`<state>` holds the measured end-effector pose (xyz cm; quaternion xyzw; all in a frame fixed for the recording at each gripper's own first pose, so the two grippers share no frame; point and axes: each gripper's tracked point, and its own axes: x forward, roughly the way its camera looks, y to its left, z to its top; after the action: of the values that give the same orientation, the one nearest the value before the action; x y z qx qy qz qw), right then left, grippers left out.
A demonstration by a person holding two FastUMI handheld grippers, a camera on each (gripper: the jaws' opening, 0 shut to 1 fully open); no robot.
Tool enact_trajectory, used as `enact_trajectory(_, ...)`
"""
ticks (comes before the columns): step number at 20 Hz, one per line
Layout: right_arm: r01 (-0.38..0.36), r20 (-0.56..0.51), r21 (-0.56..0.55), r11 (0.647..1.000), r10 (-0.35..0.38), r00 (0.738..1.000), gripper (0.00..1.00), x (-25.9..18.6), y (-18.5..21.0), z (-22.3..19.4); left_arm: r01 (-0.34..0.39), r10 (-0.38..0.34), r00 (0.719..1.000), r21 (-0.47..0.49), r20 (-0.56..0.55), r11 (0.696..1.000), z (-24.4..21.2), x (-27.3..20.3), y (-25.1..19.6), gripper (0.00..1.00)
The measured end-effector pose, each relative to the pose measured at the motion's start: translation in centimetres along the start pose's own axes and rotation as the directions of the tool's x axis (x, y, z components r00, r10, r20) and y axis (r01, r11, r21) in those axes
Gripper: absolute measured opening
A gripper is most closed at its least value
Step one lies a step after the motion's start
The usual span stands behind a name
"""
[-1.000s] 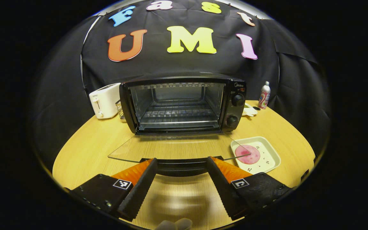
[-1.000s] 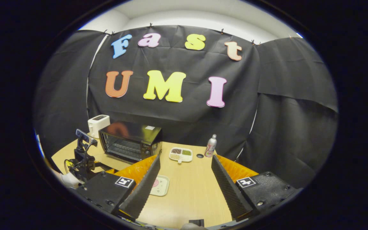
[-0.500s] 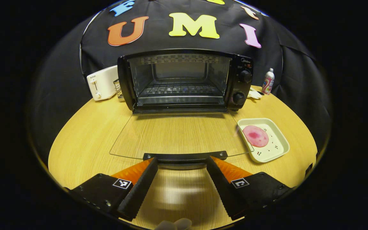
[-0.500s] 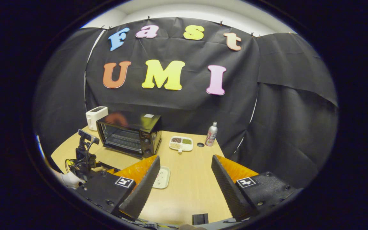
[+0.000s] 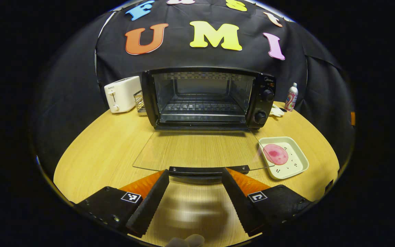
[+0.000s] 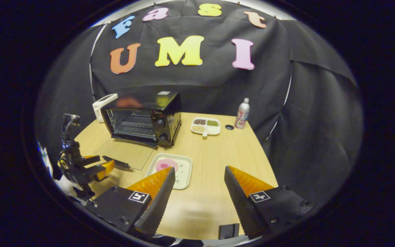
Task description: Open the electric oven with the left hand, put the food in, and close the electric oven.
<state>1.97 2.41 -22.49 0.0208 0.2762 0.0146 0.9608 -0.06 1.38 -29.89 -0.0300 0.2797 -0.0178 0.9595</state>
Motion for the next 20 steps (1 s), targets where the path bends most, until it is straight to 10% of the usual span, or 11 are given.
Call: enact_trajectory(20,-0.206,-0.46,0.241,0.948,0.299,0.836,0.5,18.0,3.6,-6.8,-0.259,0.281,0.936,-0.124,0.212,0.958,13.1,-15.7,2.0,0.97)
